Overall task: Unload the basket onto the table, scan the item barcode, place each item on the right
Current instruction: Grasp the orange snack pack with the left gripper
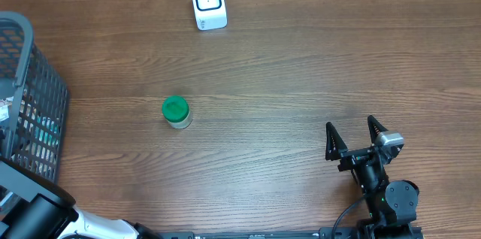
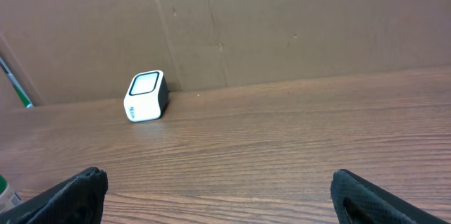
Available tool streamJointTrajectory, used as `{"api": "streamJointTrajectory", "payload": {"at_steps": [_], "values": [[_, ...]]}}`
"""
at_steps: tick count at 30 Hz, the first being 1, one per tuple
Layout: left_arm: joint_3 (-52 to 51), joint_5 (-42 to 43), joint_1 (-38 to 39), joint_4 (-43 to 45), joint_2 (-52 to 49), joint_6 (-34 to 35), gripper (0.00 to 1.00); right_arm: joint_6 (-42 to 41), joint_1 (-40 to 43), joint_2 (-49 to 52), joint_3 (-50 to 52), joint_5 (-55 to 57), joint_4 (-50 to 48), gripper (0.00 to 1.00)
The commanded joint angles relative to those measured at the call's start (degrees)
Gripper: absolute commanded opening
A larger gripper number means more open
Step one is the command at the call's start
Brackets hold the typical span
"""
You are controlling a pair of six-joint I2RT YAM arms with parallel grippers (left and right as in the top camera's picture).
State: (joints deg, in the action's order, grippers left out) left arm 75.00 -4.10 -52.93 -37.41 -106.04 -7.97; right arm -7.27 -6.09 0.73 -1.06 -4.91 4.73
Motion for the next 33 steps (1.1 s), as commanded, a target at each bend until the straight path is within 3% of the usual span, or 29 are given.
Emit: {"api": "streamJointTrajectory", "payload": {"at_steps": [1,5,7,14,20,33], "values": [[-0.7,0.1,-0.3,-0.4,-3.1,-1.0,0.51,0.1,-0.3,-0.6,0.6,0.5,-0.3,1.0],[-0.5,0.0,-0.3,0.0,-3.1,-1.0,0.14,0.1,-0.3,-0.6,0.6,0.6,-0.3,1.0],[-0.4,0.0,-0.3,-0.1,-3.1,-1.0,0.04,0.1,-0.3,-0.6,0.6,0.6,-0.3,1.0],[3.8,0.1,-0.3,-6.1,-2.9,1.2,0.04,0.1,-0.3,-0.6,0.6,0.5,-0.3,1.0],[13.2,0.7,-0.3,-15.4,-2.9,5.7,0.04,0.1,-0.3,-0.6,0.6,0.6,-0.3,1.0],[36.9,14.9,0.8,-32.8,-2.6,12.2,0.04,0.1,-0.3,-0.6,0.6,0.6,-0.3,1.0]]}}
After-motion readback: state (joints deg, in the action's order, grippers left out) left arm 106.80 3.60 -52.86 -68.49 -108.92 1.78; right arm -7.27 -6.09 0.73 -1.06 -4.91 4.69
